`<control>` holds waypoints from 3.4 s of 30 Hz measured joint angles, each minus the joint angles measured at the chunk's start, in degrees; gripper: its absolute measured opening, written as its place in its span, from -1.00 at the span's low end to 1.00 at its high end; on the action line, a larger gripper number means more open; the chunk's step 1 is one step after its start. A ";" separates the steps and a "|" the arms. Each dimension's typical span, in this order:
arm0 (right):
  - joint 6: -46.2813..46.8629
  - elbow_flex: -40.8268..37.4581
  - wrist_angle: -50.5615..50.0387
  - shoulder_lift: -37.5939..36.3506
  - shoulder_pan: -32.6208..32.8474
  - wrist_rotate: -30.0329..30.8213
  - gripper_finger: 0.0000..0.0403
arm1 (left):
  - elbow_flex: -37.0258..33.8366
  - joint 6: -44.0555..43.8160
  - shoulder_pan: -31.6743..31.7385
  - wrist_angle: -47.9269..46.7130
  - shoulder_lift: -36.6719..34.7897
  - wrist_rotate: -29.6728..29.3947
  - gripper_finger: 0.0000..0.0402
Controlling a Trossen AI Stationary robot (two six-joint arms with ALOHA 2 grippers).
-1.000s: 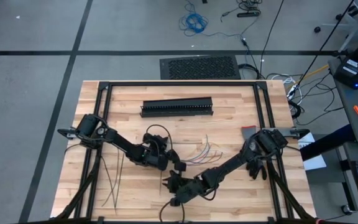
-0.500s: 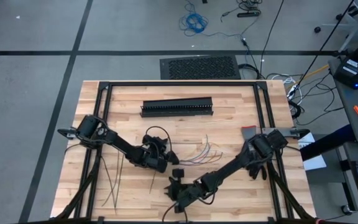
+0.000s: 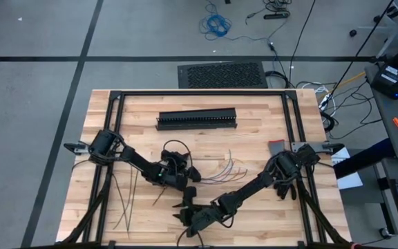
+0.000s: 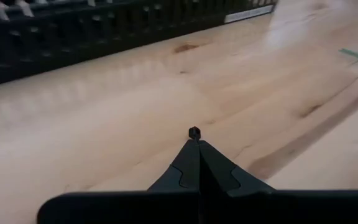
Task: Ziptie cables
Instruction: Wrap the zip tie around the cable wires
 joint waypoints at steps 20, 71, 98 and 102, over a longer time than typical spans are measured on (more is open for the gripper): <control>5.52 7.52 -18.47 -0.34 -1.37 10.84 -0.50 | 3.93 17.67 2.02 10.98 -3.77 1.43 -1.00; 45.25 7.50 -63.46 -2.42 4.59 -1.47 -1.00 | 3.98 22.74 2.93 10.26 -2.78 12.86 -1.00; 47.88 10.56 -64.70 -2.16 5.23 10.85 -1.00 | 3.89 18.14 2.23 -17.90 -8.17 7.10 -1.00; 48.21 10.61 -65.33 -2.19 5.71 12.12 -1.00 | 3.89 17.98 1.96 -23.92 -8.18 8.45 -1.00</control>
